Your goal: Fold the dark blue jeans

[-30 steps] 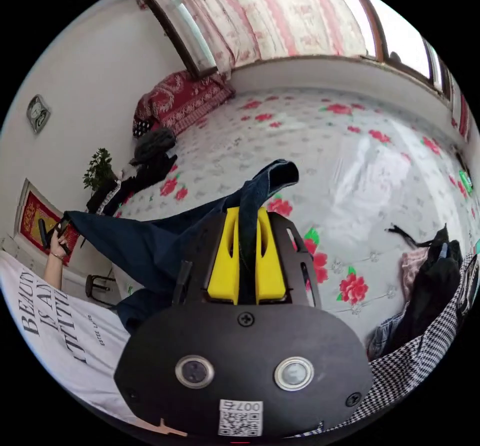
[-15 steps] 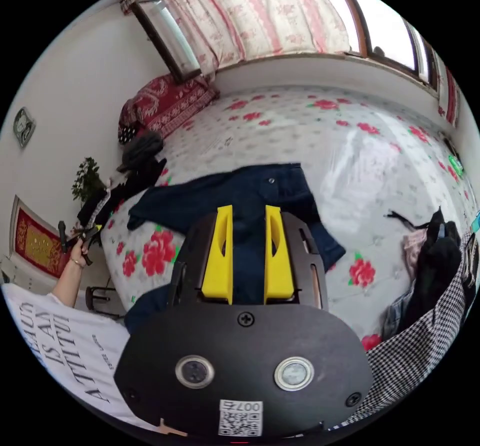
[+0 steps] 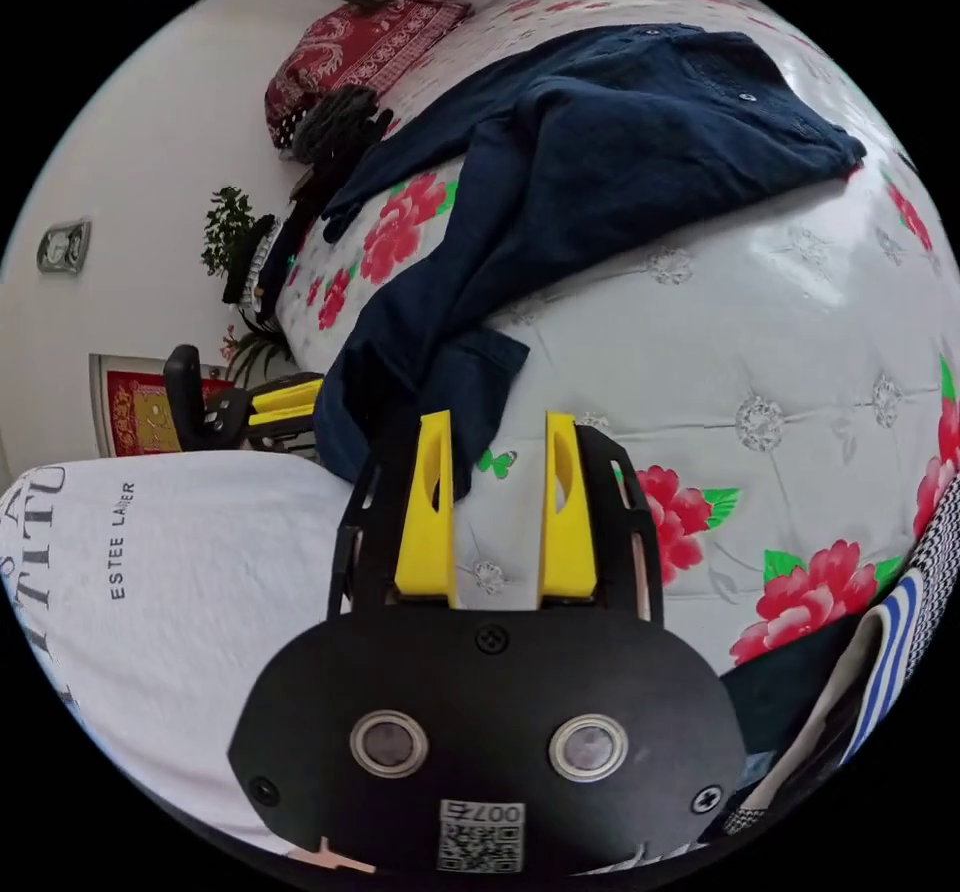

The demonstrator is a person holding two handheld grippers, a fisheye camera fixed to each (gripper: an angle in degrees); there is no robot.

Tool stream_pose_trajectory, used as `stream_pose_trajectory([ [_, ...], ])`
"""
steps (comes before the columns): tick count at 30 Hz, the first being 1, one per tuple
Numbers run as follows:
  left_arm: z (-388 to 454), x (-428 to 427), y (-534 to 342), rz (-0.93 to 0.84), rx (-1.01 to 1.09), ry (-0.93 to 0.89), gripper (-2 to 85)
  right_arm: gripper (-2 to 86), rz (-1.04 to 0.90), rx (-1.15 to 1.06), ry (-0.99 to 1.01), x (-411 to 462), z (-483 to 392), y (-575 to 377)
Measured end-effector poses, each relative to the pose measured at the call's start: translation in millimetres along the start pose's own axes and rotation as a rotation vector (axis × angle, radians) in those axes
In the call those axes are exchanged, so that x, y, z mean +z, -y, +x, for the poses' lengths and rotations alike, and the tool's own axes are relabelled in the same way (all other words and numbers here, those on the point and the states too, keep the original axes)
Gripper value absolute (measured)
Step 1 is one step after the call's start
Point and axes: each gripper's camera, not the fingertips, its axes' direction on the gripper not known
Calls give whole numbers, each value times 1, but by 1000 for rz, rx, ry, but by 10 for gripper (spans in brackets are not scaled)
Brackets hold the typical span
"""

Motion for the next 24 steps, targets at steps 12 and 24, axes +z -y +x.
stream_pose_trajectory([
  [12,-15,-69,-90,222,78,-148,136,31,-231,-233,-28,55,-78,-30],
  [24,-11,-150,-133,492,217,-37,154,6,118,-607,267,-107,-255,-32],
])
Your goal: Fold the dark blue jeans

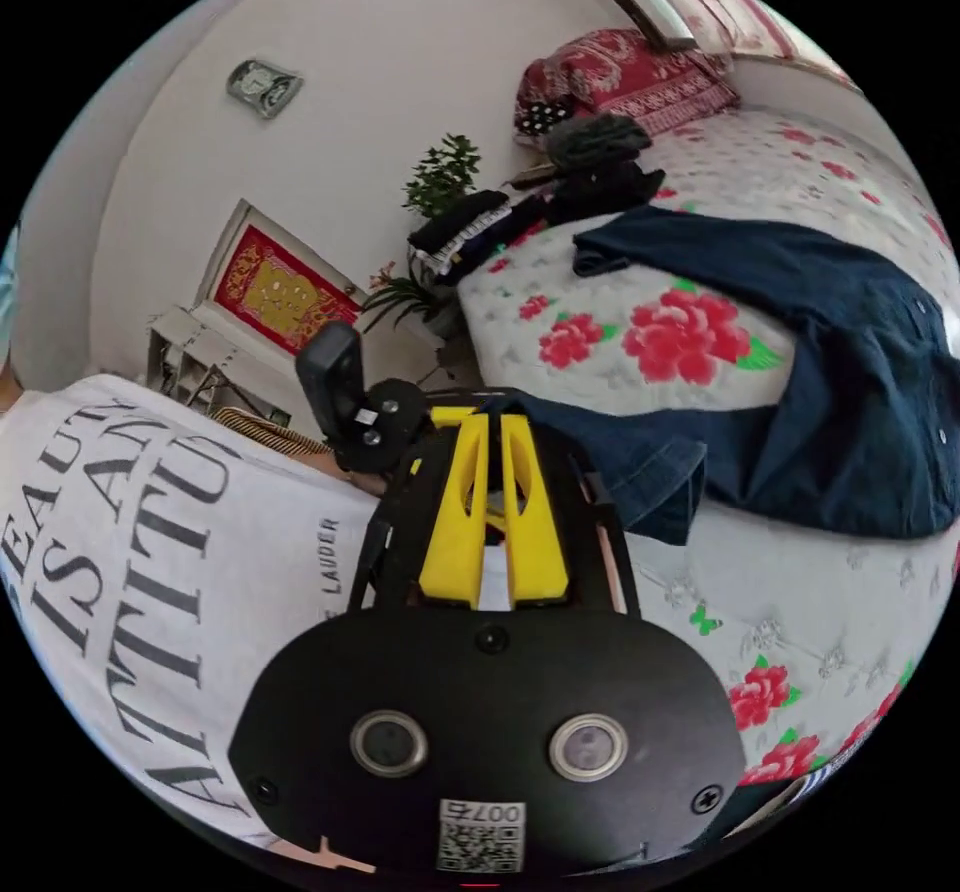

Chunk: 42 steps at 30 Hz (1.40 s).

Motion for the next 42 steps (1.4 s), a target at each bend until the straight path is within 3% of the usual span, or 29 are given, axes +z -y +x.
stream_pose_trajectory([
  [2,-30,-35,-13,101,-107,52,48,10,-5,-87,-25,3,-31,18],
  [5,-98,-62,-40,144,-379,-76,20,28,9,-147,-13,2,-45,32],
  [8,-162,-74,-91,168,-716,-132,22,52,70,-50,-77,-19,-13,22],
  [11,-199,-82,-136,175,-931,-146,33,68,123,214,-200,-60,62,-16],
  [16,-194,-119,-158,202,-988,107,65,71,232,700,-316,-164,201,-136],
  [22,-171,-126,-158,184,-1026,164,90,76,296,927,-381,-249,319,-201],
  [31,-123,-89,-63,75,-841,459,140,76,463,1144,-294,-313,468,-235],
  [36,-151,-3,-37,-169,-822,407,162,54,538,1115,-134,-302,521,-231],
  [39,-183,47,-47,-386,-928,456,132,25,512,1166,-34,-290,543,-225],
  [42,-197,29,-48,-331,-997,494,13,7,463,1120,-46,-308,539,-206],
])
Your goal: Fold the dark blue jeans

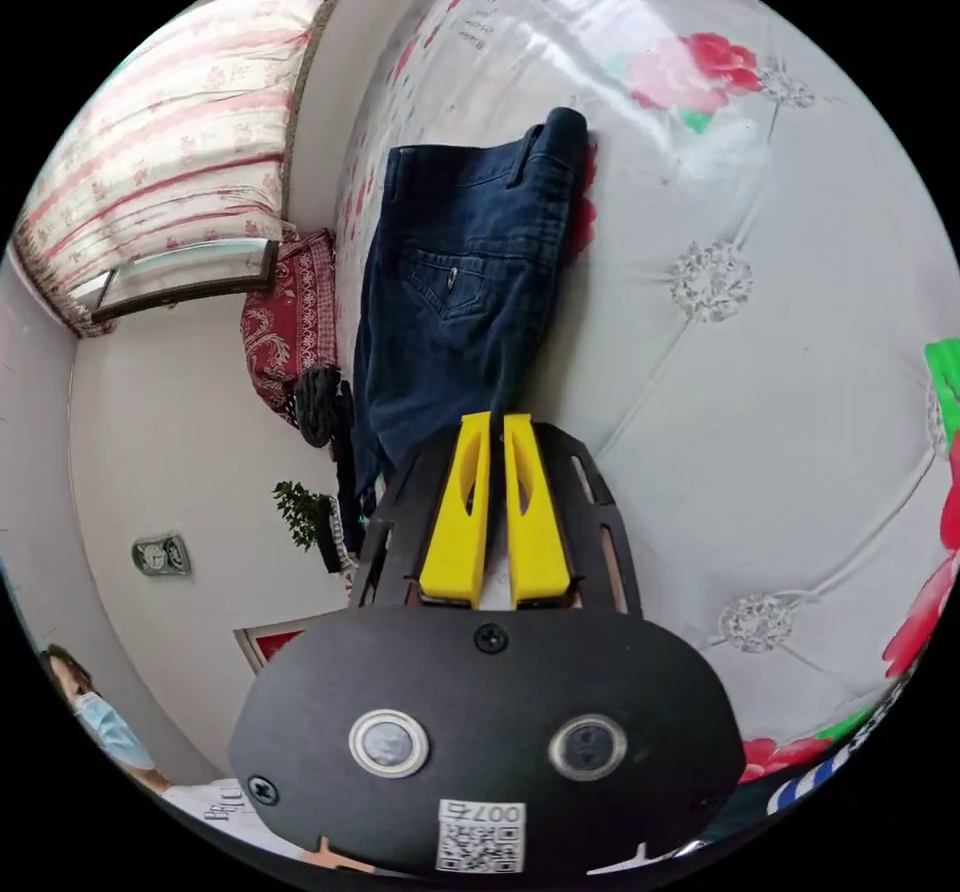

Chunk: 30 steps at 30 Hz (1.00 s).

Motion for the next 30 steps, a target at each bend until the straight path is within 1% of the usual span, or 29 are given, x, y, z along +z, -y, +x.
stream_pose_trajectory([
  [1,-12,-15,1,29,-23,-46,6,6,2,-50,-17,-7,-11,0],
  [2,-25,-38,-5,107,-46,-87,0,3,23,-162,-68,-27,-36,-3],
  [4,-47,-70,-23,205,-69,-118,-4,1,102,-371,-163,-77,-80,-28],
  [5,-62,-82,-38,229,-87,-125,-5,0,119,-406,-192,-87,-86,-35],
  [6,-70,-85,-46,231,-98,-132,-6,0,142,-444,-265,-100,-92,-50],
  [7,-84,-85,-63,219,-125,-156,-7,0,152,-447,-307,-104,-90,-56],
  [8,-98,-77,-79,185,-167,-185,-7,0,164,-433,-393,-105,-79,-67],
  [9,-105,-72,-88,162,-193,-198,-7,1,147,-385,-451,-99,-58,-75],
  [10,-120,-62,-103,125,-263,-228,-8,3,101,-289,-477,-91,-33,-80],
  [11,-136,-55,-119,108,-355,-268,-8,4,78,-247,-475,-87,-21,-83],
  [12,-143,-53,-126,109,-400,-292,-8,5,57,-186,-460,-80,-2,-94],
  [13,-158,-53,-137,122,-476,-338,-8,6,64,-168,-452,-79,4,-101],
  [16,-187,-69,-148,175,-571,-417,-9,5,148,-123,-464,-68,10,-144],
  [18,-196,-94,-142,261,-558,-478,-9,3,186,-156,-510,-58,-2,-161],
  [19,-195,-116,-133,323,-508,-494,-9,2,192,-173,-523,-54,-8,-166],
  [20,-190,-140,-125,374,-438,-482,-8,1,201,-217,-541,-44,-21,-175],
  [23,-184,-172,-125,453,-323,-439,-7,1,170,-348,-523,-8,-54,-194],
  [24,-186,-171,-129,449,-320,-424,-7,1,150,-397,-527,11,-66,-203],
  [25,-194,-158,-139,403,-336,-375,-5,1,138,-425,-526,21,-72,-208],
  [26,-207,-135,-154,306,-407,-314,-3,1,99,-483,-520,44,-82,-218],
  [27,-214,-123,-163,250,-466,-294,-2,2,57,-535,-520,69,-90,-230],
  [28,-230,-104,-184,168,-593,-290,-5,3,23,-590,-525,95,-97,-244],
  [29,-240,-94,-204,131,-669,-328,-7,3,1,-620,-528,108,-101,-252],
  [30,-244,-91,-213,121,-694,-349,-7,4,-51,-675,-541,135,-107,-268],
])
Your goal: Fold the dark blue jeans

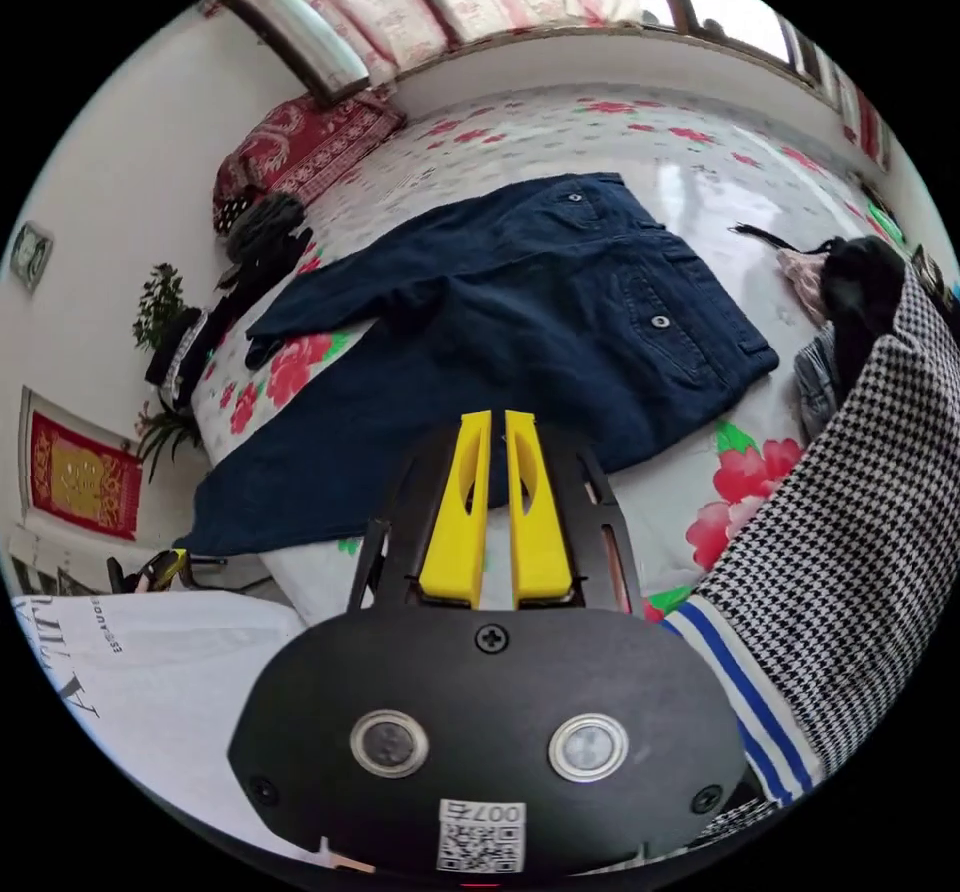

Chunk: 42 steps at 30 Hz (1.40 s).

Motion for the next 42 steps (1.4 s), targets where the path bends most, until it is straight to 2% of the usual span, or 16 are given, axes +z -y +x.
stream_pose_trajectory([
  [3,-12,-11,-8,10,-16,-34,-8,7,-102,-179,12,49,-69,-16],
  [6,13,-23,4,66,80,-46,-5,13,-217,-369,4,100,-136,-39],
  [10,77,4,43,37,267,-103,37,17,-348,-540,-87,166,-206,-64],
  [13,135,43,77,-21,376,-110,68,17,-412,-577,-139,198,-236,-72],
  [17,220,94,125,-57,474,-203,111,14,-513,-574,-238,252,-273,-79],
  [22,305,164,174,-119,586,-123,118,8,-534,-497,-305,286,-291,-78],
  [28,357,265,217,-222,514,-33,122,4,-542,-357,-324,311,-291,-73],
  [29,366,269,218,-191,506,57,114,4,-538,-343,-327,313,-290,-73],
  [34,410,288,203,-169,693,191,62,3,-520,-253,-334,326,-283,-72],
  [38,424,257,203,-112,824,73,8,3,-530,-245,-316,331,-274,-69],
  [42,444,180,206,42,1002,87,0,3,-522,-178,-278,330,-257,-66],
])
